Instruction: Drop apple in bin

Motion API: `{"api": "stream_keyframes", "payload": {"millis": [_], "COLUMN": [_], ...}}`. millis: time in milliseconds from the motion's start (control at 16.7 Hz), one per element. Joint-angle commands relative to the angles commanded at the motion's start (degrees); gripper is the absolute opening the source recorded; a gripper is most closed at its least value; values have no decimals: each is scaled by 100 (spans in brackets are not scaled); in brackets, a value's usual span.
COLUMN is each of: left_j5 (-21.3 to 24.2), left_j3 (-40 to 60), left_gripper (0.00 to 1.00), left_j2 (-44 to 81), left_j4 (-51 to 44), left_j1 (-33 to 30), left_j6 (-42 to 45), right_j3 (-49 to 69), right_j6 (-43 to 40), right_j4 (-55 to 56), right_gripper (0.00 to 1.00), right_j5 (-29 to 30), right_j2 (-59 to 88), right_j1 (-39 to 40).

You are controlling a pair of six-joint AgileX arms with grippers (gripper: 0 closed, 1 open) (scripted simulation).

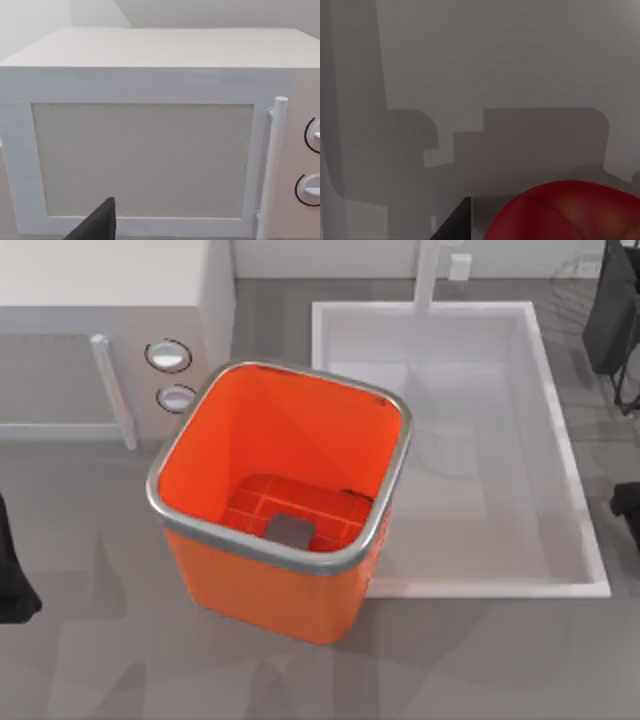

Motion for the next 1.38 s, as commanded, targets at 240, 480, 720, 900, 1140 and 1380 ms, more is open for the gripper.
{"api": "stream_keyframes", "payload": {"millis": [240, 480, 720, 900, 1140, 1380], "left_j5": [0, 0, 0, 0, 0, 0], "left_j3": [0, 0, 0, 0, 0, 0], "left_gripper": [100, 100, 100, 100, 100, 100], "left_j2": [0, 0, 0, 0, 0, 0], "left_j4": [0, 0, 0, 0, 0, 0], "left_j1": [0, 0, 0, 0, 0, 0], "left_j6": [0, 0, 0, 0, 0, 0], "right_j3": [0, 27, 419, 1079, 2010, 2492], "right_j6": [0, 77, 73, 58, 41, 36], "right_j4": [0, -52, -471, -1389, -2778, -3327], "right_gripper": [0, 0, 0, 0, 0, 0], "right_j5": [0, -151, -145, -134, -142, -155], "right_j2": [0, -106, -173, -362, -674, -916], "right_j1": [0, 39, 30, 25, 16, 11]}}
